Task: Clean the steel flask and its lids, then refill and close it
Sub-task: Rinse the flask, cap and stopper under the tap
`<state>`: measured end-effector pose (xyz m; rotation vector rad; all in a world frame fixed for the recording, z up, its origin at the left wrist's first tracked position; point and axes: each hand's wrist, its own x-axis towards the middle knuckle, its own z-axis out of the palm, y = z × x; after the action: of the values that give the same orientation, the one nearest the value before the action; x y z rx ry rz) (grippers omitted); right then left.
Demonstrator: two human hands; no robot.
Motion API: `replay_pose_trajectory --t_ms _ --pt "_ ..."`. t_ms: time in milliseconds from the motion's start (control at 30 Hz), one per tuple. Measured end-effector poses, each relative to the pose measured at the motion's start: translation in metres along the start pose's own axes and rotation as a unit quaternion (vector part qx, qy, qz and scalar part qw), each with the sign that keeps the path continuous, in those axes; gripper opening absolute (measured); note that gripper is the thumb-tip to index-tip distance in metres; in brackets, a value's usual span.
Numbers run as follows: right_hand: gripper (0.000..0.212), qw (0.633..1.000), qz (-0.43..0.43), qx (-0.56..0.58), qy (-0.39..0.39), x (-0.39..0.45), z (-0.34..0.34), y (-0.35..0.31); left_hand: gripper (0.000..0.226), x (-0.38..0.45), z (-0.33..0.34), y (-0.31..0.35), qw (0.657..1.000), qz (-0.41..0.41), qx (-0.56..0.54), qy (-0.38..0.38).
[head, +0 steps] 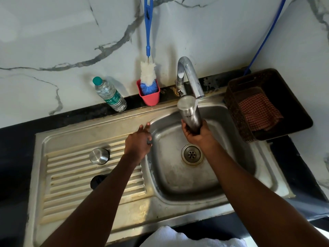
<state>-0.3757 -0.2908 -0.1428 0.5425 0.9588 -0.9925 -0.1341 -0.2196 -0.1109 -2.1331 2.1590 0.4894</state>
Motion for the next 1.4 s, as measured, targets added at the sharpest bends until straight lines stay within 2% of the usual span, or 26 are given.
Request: replay_pose_trajectory --t_ms 267,433,533,567,633,733,833,933,1000,1067,1133,1200,1300,1400 --pt "0.054 0.992 -0.098 -0.077 -0.03 -0.02 -0.018 -0.004 0.032 0.005 0.003 -0.002 0.999 -0.017 0.004 -0.031" --pt "0.075 0.931 -0.224 -0.285 -0.046 -0.025 -0.026 0.004 0.024 0.003 -0.004 0.001 0.999 -0.026 0.016 -0.025" --pt "0.073 0.914 -0.273 -0.299 -0.039 -0.026 -0.026 0.002 0.027 0.002 -0.002 0.001 0.999 -0.022 0.01 -0.02" --pt "0.073 0.901 -0.289 -0.319 -0.044 -0.026 -0.022 0.003 0.031 0.001 -0.001 0.001 0.999 -0.023 0.008 -0.02" --pt "0.072 0.849 -0.312 -0.421 -0.07 -0.029 -0.015 0.008 0.04 0.001 -0.001 0.002 0.999 -0.023 0.011 -0.024" --pt "0.063 0.772 -0.332 -0.539 -0.057 -0.038 -0.02 0.012 0.026 0.004 -0.005 0.001 1.0 -0.02 0.016 -0.018" --pt "0.061 0.756 -0.365 -0.543 -0.026 -0.04 -0.025 0.004 0.025 0.003 -0.003 0.001 0.999 -0.017 0.025 -0.01" --pt "0.077 0.719 -0.364 -0.59 -0.049 -0.039 -0.02 0.0 0.03 0.003 -0.001 0.002 1.0 -0.013 0.022 -0.004" --pt "0.082 0.695 -0.356 -0.622 -0.06 -0.039 -0.024 -0.002 0.02 0.004 -0.003 0.001 1.0 -0.014 0.027 -0.003" --pt "0.082 0.698 -0.367 -0.613 -0.045 -0.04 -0.03 -0.007 0.016 0.005 -0.004 0.0 0.999 -0.018 0.029 0.0" --pt "0.081 0.704 -0.378 -0.6 -0.034 -0.042 -0.031 -0.012 0.022 0.004 -0.003 0.001 0.999 -0.017 0.027 -0.002" --pt "0.083 0.692 -0.369 -0.619 -0.047 -0.046 -0.029 -0.013 0.031 0.004 -0.002 0.001 1.0 -0.011 0.027 -0.006" --pt "0.078 0.668 -0.369 -0.645 -0.035 -0.055 -0.031 -0.014 0.022 0.005 -0.003 0.0 0.999 -0.008 0.035 -0.004" --pt "0.078 0.67 -0.413 -0.617 -0.008 -0.057 -0.029 -0.019 0.04 0.006 0.002 -0.001 0.999 -0.011 0.037 0.0"
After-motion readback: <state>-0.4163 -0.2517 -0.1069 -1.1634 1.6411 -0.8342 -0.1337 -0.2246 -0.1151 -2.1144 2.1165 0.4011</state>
